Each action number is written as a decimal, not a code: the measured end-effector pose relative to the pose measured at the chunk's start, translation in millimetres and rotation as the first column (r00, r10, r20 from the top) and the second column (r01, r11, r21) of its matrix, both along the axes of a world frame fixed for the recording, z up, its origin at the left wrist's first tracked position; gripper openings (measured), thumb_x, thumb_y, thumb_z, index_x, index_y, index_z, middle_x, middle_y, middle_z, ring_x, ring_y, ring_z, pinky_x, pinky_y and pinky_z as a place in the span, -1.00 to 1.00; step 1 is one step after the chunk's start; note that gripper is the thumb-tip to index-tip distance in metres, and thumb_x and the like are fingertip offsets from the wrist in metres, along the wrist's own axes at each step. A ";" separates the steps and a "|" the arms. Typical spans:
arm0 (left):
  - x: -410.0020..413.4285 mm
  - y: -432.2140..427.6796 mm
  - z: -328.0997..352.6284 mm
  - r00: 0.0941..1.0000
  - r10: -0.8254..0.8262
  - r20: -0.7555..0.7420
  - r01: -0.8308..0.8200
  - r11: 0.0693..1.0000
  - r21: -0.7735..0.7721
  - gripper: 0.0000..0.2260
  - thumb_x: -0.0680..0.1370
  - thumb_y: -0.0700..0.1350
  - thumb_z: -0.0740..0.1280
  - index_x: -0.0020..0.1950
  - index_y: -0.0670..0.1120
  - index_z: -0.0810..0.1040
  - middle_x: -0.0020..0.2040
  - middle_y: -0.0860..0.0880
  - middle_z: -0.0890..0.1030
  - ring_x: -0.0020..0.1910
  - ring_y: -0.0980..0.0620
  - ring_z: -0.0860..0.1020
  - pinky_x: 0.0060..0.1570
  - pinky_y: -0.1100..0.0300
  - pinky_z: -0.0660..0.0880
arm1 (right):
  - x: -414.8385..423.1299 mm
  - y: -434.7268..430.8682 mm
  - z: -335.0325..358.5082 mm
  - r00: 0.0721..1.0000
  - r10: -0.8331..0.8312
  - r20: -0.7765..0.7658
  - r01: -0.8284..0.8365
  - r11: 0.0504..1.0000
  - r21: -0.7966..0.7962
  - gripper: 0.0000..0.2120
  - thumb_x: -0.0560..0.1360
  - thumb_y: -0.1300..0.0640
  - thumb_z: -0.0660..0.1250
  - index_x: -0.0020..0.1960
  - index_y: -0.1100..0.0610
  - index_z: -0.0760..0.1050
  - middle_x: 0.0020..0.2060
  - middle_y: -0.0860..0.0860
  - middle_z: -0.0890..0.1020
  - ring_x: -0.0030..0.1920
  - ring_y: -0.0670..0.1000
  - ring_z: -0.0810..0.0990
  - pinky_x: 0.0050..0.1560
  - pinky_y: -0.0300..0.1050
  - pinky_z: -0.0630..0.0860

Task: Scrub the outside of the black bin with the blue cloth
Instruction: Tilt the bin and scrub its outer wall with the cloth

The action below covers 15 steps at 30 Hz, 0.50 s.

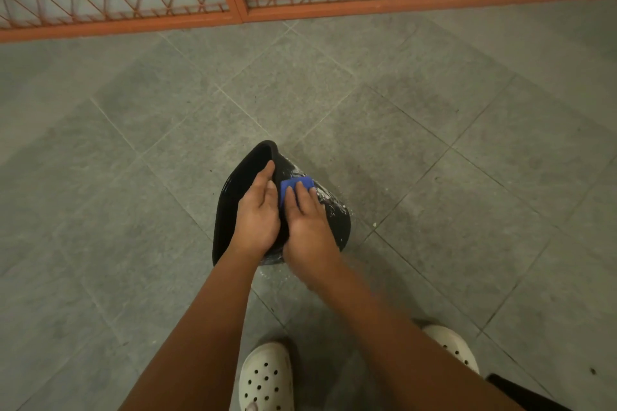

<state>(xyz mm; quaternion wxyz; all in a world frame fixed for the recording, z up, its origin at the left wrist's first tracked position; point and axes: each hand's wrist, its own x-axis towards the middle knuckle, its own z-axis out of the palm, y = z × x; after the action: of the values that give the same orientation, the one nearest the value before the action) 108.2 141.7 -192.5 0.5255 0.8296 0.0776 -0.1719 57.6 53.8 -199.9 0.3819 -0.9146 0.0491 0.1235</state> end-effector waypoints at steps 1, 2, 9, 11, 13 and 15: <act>-0.6 1.3 -0.5 1.000 0.005 0.000 -0.005 1.000 -0.007 -0.64 0.67 -0.15 0.07 0.47 0.01 0.31 0.19 0.14 0.51 0.11 0.39 0.47 0.18 0.39 0.35 | 12.1 -5.4 -2.6 1.000 0.016 -0.024 -0.016 1.000 0.004 -0.31 0.48 0.37 0.15 0.53 0.21 -0.08 0.52 0.17 -0.07 0.51 0.19 -0.18 0.50 0.06 -0.12; -1.2 3.1 -0.7 1.000 0.009 0.004 -0.009 1.000 -0.009 -0.64 0.67 -0.14 0.07 0.47 0.01 0.30 0.30 0.09 0.48 0.22 0.28 0.45 0.29 0.28 0.34 | 23.1 -11.2 -5.3 0.998 0.040 -0.052 -0.039 0.999 0.009 -0.30 0.47 0.37 0.18 0.53 0.20 -0.07 0.52 0.16 -0.05 0.51 0.19 -0.15 0.50 0.03 -0.10; -3.8 5.3 5.0 0.999 -0.005 0.035 0.003 0.998 0.056 -0.63 0.66 -0.13 0.06 0.48 -0.04 0.28 0.25 0.11 0.45 0.15 0.30 0.45 0.18 0.40 0.34 | 19.9 -17.7 -11.5 0.995 0.008 -0.099 -0.011 0.999 -0.030 -0.32 0.51 0.35 0.18 0.53 0.21 -0.07 0.53 0.13 -0.03 0.51 0.17 -0.14 0.50 0.01 -0.09; -3.9 4.4 7.0 0.999 -0.017 0.028 0.016 0.998 0.065 -0.63 0.66 -0.13 0.07 0.49 -0.07 0.26 0.28 0.07 0.45 0.17 0.27 0.44 0.16 0.41 0.32 | 12.8 -10.8 -7.7 0.997 0.029 -0.066 -0.031 0.999 -0.016 -0.32 0.50 0.37 0.16 0.52 0.22 -0.08 0.53 0.14 -0.05 0.51 0.19 -0.17 0.50 0.04 -0.11; -3.5 6.3 5.7 1.000 -0.019 0.014 0.018 0.998 0.059 -0.61 0.66 -0.13 0.08 0.50 -0.09 0.24 0.36 0.01 0.42 0.30 0.16 0.40 0.29 0.28 0.31 | 17.1 -10.5 -6.8 0.996 0.064 -0.055 -0.063 0.998 0.018 -0.30 0.48 0.38 0.17 0.53 0.20 -0.07 0.53 0.13 -0.04 0.51 0.20 -0.17 0.50 0.05 -0.09; -4.1 9.1 5.0 1.000 0.023 0.003 -0.023 0.999 0.041 -0.61 0.65 -0.15 0.10 0.49 -0.09 0.24 0.39 0.00 0.40 0.34 0.13 0.38 0.37 0.17 0.31 | 25.5 -15.1 -12.5 0.995 0.074 -0.063 -0.071 0.996 0.056 -0.28 0.47 0.38 0.20 0.53 0.17 -0.04 0.53 0.11 -0.02 0.51 0.19 -0.14 0.50 0.04 -0.07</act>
<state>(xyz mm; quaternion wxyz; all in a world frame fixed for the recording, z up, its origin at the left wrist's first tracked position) 104.2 150.7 -187.5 0.5103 0.8395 0.0900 -0.1634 83.1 38.7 -212.5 0.3997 -0.9008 0.0250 0.1681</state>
